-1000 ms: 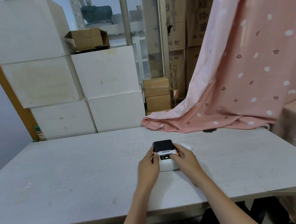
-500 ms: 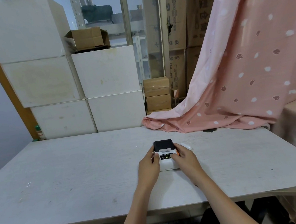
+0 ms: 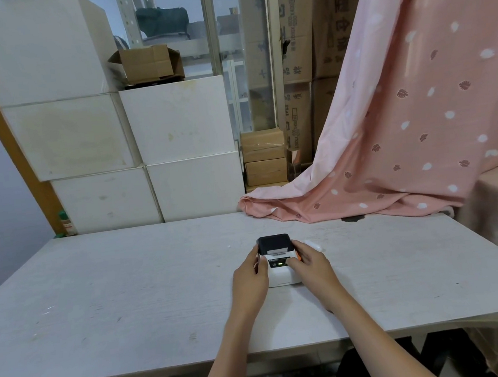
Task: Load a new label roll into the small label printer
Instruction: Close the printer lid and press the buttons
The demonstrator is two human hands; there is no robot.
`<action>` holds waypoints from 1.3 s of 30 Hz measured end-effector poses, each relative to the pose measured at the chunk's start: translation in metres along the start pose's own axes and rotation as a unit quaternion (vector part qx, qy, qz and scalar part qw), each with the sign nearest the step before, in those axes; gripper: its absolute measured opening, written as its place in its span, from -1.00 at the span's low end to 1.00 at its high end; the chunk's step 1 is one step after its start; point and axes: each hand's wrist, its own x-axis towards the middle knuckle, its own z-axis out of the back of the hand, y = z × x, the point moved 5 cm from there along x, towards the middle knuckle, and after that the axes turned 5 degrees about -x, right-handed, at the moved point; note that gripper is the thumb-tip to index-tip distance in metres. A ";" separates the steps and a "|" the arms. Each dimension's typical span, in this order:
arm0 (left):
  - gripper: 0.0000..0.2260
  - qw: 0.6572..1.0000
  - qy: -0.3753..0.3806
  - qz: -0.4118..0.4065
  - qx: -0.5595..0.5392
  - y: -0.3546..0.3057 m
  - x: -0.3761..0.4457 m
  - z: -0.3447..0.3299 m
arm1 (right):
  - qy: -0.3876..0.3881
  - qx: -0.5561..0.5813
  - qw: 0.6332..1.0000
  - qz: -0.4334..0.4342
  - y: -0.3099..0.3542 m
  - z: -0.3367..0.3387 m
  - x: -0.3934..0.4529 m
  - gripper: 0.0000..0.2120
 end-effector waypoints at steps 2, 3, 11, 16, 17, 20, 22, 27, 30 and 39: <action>-0.62 1.000 -0.002 0.000 0.000 0.000 0.000 0.000 | 0.002 0.003 1.000 -0.001 0.000 0.000 0.000 -0.56; -0.62 1.000 -0.003 0.001 0.001 0.000 0.000 0.000 | 0.002 0.004 1.000 -0.002 0.000 0.000 0.000 -0.56; -0.63 1.000 -0.003 0.003 -0.002 -0.001 0.000 0.000 | -0.001 0.008 1.000 -0.004 0.001 0.000 -0.001 -0.57; -0.62 1.000 -0.002 0.005 -0.003 0.000 0.000 0.000 | 0.001 0.012 1.000 -0.006 0.003 0.000 -0.002 -0.58; -0.62 1.000 -0.001 0.005 -0.002 0.000 0.000 0.000 | 0.001 0.013 1.000 -0.007 0.004 0.000 -0.002 -0.58; -0.62 1.000 0.000 0.006 0.000 0.000 0.000 0.000 | 0.001 0.015 1.000 -0.007 0.005 0.000 -0.003 -0.59; -0.62 1.000 0.001 0.008 -0.002 0.000 0.000 0.000 | 0.001 0.016 1.000 -0.007 0.005 0.000 -0.004 -0.58; -0.62 1.000 0.001 0.012 -0.010 0.001 -0.001 0.000 | 0.002 0.013 1.000 -0.007 0.005 0.000 -0.003 -0.59; -0.62 1.000 0.000 0.011 -0.012 0.000 -0.001 0.001 | 0.002 0.016 1.000 -0.003 0.006 0.001 -0.004 -0.58; -0.62 1.000 0.002 0.014 -0.015 0.000 -0.002 0.001 | 0.001 0.026 1.000 -0.005 0.004 0.000 -0.002 -0.58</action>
